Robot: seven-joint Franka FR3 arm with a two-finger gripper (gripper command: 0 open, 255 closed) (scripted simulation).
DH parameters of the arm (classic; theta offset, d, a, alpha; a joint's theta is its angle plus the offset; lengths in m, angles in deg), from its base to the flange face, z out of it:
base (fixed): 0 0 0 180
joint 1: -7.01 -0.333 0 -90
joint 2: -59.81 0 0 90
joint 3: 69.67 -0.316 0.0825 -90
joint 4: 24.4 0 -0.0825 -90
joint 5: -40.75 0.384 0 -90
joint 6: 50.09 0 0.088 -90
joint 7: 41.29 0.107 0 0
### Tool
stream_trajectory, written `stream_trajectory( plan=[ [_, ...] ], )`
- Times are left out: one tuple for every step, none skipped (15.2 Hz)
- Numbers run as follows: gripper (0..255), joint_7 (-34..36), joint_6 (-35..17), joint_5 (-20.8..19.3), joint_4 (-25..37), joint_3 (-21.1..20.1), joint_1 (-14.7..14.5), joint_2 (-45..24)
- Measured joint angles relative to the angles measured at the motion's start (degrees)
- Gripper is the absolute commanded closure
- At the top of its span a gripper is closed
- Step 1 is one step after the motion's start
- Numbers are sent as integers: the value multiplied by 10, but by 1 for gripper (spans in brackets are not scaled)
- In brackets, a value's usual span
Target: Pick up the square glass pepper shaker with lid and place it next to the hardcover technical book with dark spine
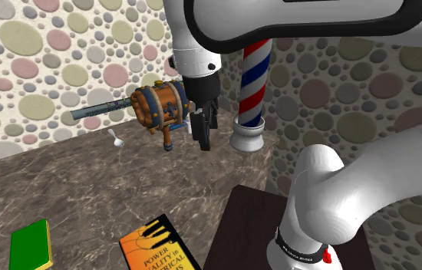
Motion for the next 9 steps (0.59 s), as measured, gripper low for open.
stream_trajectory(
  plan=[
    [0, 0, 0, 0, 0, 0, 0, 0],
    [0, -6, -6, -4, 0, 5, 2, -5],
    [0, -15, -15, -11, -1, 14, 5, -12],
    [0, -23, -28, -16, -7, 20, 7, -17],
    [0, -33, -36, -23, -6, 29, 11, -24],
    [0, -46, -49, -32, -4, 41, 15, -36],
    [0, -57, -64, -39, -3, 52, 19, -51],
    [0, -70, -75, -47, -1, 63, 23, -61],
    [0, -83, -83, -54, 7, 74, 27, -74]
  ],
)
